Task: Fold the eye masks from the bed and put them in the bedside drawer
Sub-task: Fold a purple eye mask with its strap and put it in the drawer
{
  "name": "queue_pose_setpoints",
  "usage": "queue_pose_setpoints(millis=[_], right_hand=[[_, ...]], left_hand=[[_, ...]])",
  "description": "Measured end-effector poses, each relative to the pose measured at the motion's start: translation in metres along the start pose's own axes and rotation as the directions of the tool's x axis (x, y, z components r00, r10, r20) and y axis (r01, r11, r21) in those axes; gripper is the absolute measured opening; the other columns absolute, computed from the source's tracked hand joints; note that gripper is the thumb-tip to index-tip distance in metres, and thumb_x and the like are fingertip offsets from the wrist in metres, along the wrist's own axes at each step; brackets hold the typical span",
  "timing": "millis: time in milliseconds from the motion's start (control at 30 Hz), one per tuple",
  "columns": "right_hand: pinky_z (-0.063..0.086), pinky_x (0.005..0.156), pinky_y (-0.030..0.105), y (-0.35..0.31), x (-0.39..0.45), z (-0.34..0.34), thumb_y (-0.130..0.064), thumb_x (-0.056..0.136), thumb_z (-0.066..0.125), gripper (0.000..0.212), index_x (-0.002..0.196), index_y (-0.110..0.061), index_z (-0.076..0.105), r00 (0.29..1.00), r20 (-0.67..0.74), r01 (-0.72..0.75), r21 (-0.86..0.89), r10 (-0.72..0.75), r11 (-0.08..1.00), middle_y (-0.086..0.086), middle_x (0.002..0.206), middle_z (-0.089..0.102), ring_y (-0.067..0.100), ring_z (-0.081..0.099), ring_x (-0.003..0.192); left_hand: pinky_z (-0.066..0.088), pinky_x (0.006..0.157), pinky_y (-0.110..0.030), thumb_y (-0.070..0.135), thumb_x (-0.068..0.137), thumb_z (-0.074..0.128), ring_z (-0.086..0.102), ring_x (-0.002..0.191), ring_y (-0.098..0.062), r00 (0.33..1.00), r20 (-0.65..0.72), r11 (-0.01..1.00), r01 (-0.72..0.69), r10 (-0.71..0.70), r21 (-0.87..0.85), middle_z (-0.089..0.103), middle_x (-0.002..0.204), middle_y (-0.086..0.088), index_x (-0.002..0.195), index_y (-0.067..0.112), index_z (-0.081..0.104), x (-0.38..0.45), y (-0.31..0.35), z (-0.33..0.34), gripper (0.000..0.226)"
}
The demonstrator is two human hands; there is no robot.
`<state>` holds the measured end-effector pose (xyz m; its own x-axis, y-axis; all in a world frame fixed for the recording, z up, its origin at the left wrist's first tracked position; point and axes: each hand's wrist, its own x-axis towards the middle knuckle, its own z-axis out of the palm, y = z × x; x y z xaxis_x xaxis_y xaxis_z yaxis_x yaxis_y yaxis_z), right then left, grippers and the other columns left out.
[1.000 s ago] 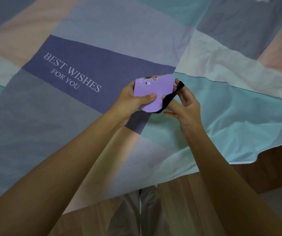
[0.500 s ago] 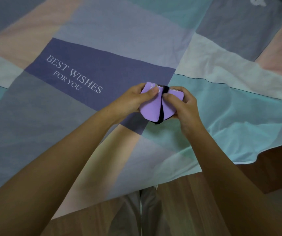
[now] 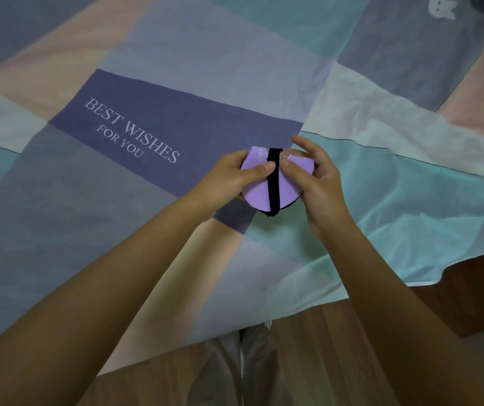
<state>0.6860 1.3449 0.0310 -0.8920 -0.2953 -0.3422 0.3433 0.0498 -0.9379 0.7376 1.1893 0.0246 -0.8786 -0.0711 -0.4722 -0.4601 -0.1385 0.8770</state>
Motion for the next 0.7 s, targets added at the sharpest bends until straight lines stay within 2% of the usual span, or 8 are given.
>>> queue_pose_setpoints(millis=[100,167,267,400,533,567,633,700], right_hand=[[0.053,0.084,0.028,-0.005,-0.004,0.001,-0.003,0.079,0.073,0.041,0.117,-0.012,0.063,0.972,0.061,0.234,-0.234,-0.226,0.944,0.006,0.121,0.059,0.010,0.059,0.109],[0.055,0.085,0.037,-0.010,-0.004,0.000,-0.001,0.074,0.076,0.043,0.115,-0.010,0.066,0.926,0.176,0.377,-0.383,-0.334,0.843,0.006,0.133,0.047,0.013,0.051,0.122],[0.053,0.088,0.051,-0.017,-0.006,0.001,0.002,0.070,0.079,0.041,0.109,-0.007,0.069,0.866,0.322,0.491,-0.397,-0.383,0.776,0.010,0.136,0.046,0.015,0.045,0.128],[0.049,0.093,0.049,-0.019,-0.005,0.004,-0.001,0.070,0.080,0.041,0.109,-0.005,0.069,0.879,0.333,0.459,-0.397,-0.341,0.795,0.010,0.135,0.050,0.016,0.047,0.127],[0.051,0.094,0.036,-0.023,-0.002,0.004,0.001,0.070,0.079,0.041,0.109,-0.006,0.069,0.919,0.269,0.374,-0.367,-0.288,0.852,0.007,0.136,0.051,0.011,0.047,0.125],[0.052,0.090,0.031,-0.025,-0.001,0.004,0.001,0.070,0.079,0.041,0.109,-0.007,0.069,0.923,0.263,0.363,-0.353,-0.280,0.863,0.006,0.136,0.051,0.009,0.047,0.124],[0.051,0.083,0.021,-0.033,0.001,0.004,0.001,0.070,0.079,0.041,0.109,-0.008,0.069,0.927,0.247,0.353,-0.329,-0.280,0.876,0.004,0.136,0.050,0.005,0.047,0.122],[0.050,0.084,0.020,-0.047,0.001,0.004,0.001,0.070,0.079,0.040,0.108,-0.008,0.070,0.930,0.224,0.353,-0.314,-0.292,0.882,0.002,0.135,0.051,0.002,0.048,0.120]], left_hand=[[0.057,0.066,-0.022,0.031,0.087,0.067,0.069,0.080,-0.007,0.994,-0.106,1.000,-0.007,0.006,-0.013,0.072,0.092,0.003,0.104,0.017,0.069,0.002,0.003,0.001,0.022],[0.055,0.062,-0.021,0.031,0.087,0.067,0.068,0.075,-0.008,0.985,-0.171,1.000,-0.014,0.012,-0.015,0.070,0.089,0.001,0.101,0.015,0.068,0.004,0.007,0.000,0.021],[0.055,0.061,-0.022,0.035,0.090,0.062,0.069,0.081,-0.012,0.983,-0.184,0.999,-0.015,0.005,-0.050,0.071,0.094,-0.001,0.107,0.013,0.067,0.005,0.013,-0.001,0.028],[0.055,0.062,-0.024,0.044,0.095,0.049,0.069,0.095,-0.015,0.989,-0.149,0.998,0.002,-0.011,-0.059,0.069,0.110,-0.005,0.119,0.014,0.061,0.005,0.018,0.000,0.040],[0.057,0.074,-0.029,0.049,0.098,0.039,0.067,0.100,-0.013,0.990,-0.139,1.000,0.004,0.000,0.022,0.068,0.114,-0.002,0.122,0.018,0.059,0.001,0.023,-0.004,0.044],[0.055,0.076,-0.028,0.050,0.098,0.036,0.066,0.098,-0.008,0.990,-0.137,0.997,-0.009,0.019,0.072,0.068,0.112,0.001,0.121,0.020,0.059,0.000,0.025,-0.006,0.044],[0.049,0.070,-0.015,0.048,0.099,0.035,0.062,0.085,0.009,0.983,-0.160,0.983,-0.063,0.091,0.171,0.065,0.103,0.012,0.114,0.022,0.057,-0.006,0.033,-0.012,0.037],[0.045,0.070,-0.009,0.042,0.099,0.038,0.061,0.086,0.011,0.968,-0.189,0.961,-0.114,0.165,0.253,0.063,0.101,0.011,0.110,0.020,0.054,-0.012,0.044,-0.019,0.029]])
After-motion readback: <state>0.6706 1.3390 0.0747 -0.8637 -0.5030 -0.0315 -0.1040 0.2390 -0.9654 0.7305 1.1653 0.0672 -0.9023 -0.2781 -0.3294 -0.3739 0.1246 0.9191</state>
